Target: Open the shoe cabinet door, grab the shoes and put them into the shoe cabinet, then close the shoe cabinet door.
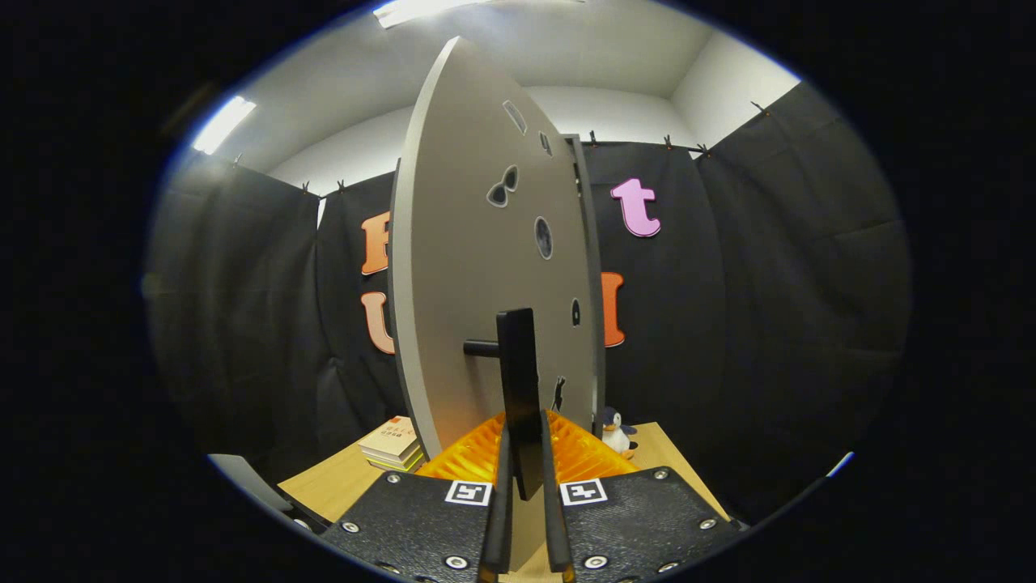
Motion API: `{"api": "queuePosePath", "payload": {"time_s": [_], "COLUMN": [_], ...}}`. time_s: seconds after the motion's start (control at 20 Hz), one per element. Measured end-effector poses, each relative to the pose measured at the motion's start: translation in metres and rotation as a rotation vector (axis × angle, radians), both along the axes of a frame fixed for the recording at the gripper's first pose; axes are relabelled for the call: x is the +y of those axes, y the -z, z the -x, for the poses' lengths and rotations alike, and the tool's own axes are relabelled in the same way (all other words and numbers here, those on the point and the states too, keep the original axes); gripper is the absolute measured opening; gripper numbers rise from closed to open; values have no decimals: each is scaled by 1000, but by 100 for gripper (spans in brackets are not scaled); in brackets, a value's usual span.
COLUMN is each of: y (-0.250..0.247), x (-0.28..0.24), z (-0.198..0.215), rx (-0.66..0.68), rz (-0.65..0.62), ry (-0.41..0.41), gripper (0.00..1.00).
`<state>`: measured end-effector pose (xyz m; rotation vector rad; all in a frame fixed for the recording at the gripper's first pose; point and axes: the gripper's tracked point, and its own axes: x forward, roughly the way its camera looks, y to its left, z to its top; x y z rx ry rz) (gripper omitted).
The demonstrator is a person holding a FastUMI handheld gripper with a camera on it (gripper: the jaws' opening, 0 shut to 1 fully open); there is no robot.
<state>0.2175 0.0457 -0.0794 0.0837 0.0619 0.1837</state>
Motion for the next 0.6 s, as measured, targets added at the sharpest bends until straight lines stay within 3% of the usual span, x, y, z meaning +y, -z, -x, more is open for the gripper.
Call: {"api": "queuePosePath", "payload": {"time_s": [0.35,0.5,0.6], "y": [1,2,3], "x": [-41,-73,-81], "z": [-3,-6,-2], "rx": [2,-7,2], "rz": [-60,-38,-62], "ry": [106,160,116], "gripper": [16,9,9]}}
